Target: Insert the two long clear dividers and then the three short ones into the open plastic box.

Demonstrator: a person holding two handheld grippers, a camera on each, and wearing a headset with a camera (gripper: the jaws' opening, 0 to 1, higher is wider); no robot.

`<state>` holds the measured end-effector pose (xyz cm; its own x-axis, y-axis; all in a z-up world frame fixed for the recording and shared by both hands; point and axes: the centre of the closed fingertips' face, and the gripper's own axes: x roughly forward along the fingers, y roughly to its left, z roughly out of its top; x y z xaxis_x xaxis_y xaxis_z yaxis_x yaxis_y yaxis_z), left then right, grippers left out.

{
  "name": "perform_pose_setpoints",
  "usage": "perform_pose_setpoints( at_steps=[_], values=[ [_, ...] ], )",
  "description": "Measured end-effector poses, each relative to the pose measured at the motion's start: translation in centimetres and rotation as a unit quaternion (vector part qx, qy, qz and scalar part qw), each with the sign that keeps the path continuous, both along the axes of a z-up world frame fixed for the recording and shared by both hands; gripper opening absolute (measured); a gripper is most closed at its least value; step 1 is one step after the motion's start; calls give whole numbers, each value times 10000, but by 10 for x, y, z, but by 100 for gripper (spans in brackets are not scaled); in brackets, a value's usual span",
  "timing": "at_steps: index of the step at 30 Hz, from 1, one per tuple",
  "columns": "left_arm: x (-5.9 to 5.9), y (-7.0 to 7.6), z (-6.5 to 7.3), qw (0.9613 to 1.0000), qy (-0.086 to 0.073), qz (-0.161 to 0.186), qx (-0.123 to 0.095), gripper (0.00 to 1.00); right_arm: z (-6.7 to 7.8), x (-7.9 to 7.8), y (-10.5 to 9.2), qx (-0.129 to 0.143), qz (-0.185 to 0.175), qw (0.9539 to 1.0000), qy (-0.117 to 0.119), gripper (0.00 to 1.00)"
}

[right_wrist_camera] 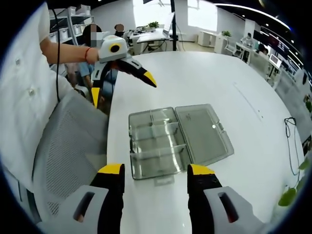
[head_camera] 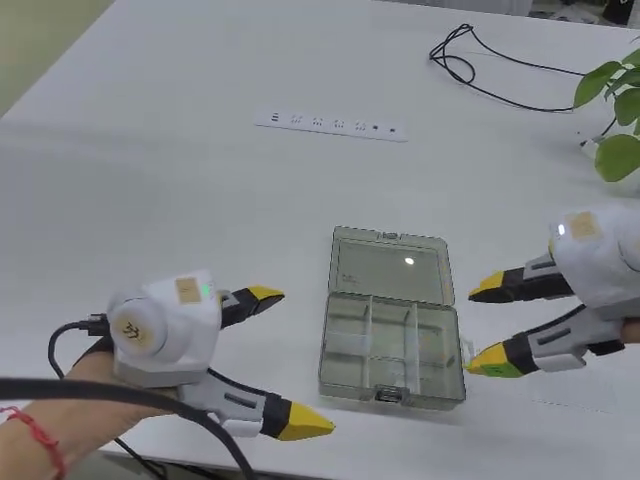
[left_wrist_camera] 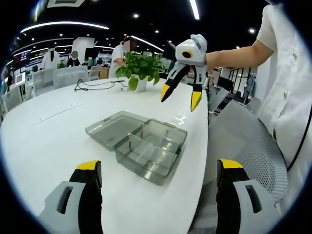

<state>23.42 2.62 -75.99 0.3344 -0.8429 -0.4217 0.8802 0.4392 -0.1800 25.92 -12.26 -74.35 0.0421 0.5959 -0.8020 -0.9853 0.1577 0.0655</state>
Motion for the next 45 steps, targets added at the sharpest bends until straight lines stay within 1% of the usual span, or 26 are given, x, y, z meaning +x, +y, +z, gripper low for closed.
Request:
perform_pose_setpoints(
  at_steps=[7, 13, 15, 16, 21, 23, 29, 30, 32, 34, 40, 42, 43, 45],
  values=[
    [0, 1, -1, 10000, 16, 13, 8, 100, -14, -6, -33, -332, 63, 9994, 56, 56],
    [0, 2, 0, 10000, 17, 26, 12, 100, -34, -6, -61, -698, 154, 9974, 86, 56],
    [1, 2, 1, 10000, 11, 33, 3, 100, -40, -5, -68, -807, 185, 9965, 86, 56],
    [2, 2, 2, 10000, 11, 40, 1, 100, -45, -6, -73, -903, 201, 9957, 112, 56],
    [2, 2, 2, 10000, 5, 47, -5, 100, -62, -5, -91, -1240, 363, 9916, 87, 54],
    [2, 2, 2, 10000, 21, 43, -5, 100, -71, -4, -99, -1419, 456, 9888, 62, 54],
    [0, 2, 0, 10000, 49, 41, 0, 100, -87, -2, -110, -1713, 687, 9828, -38, 50],
    [0, 2, 0, 10000, 49, 42, -5, 100, -89, -3, -112, -1773, 707, 9816, -15, 50],
    [0, 3, 0, 10000, 54, 46, 2, 100, -98, 0, -115, -1830, 753, 9802, -50, 48],
    [0, 3, 0, 10000, 69, 56, -2, 100, -101, 2, -118, -1924, 759, 9784, -76, 48],
    [1, 4, 0, 9999, 74, 69, -6, 100, -106, 1, -122, -2009, 802, 9763, -55, 44],
    [1, 4, 0, 9999, 76, 79, -16, 100, -105, 4, -122, -2035, 811, 9756, -120, 41],
    [2, 4, 0, 9999, 79, 84, -19, 100, -105, 4, -122, -2036, 765, 9760, -107, 41],
    [1, 4, -1, 9999, 82, 83, -12, 100, -105, 6, -122, -2082, 830, 9743, -217, 38]
  ],
)
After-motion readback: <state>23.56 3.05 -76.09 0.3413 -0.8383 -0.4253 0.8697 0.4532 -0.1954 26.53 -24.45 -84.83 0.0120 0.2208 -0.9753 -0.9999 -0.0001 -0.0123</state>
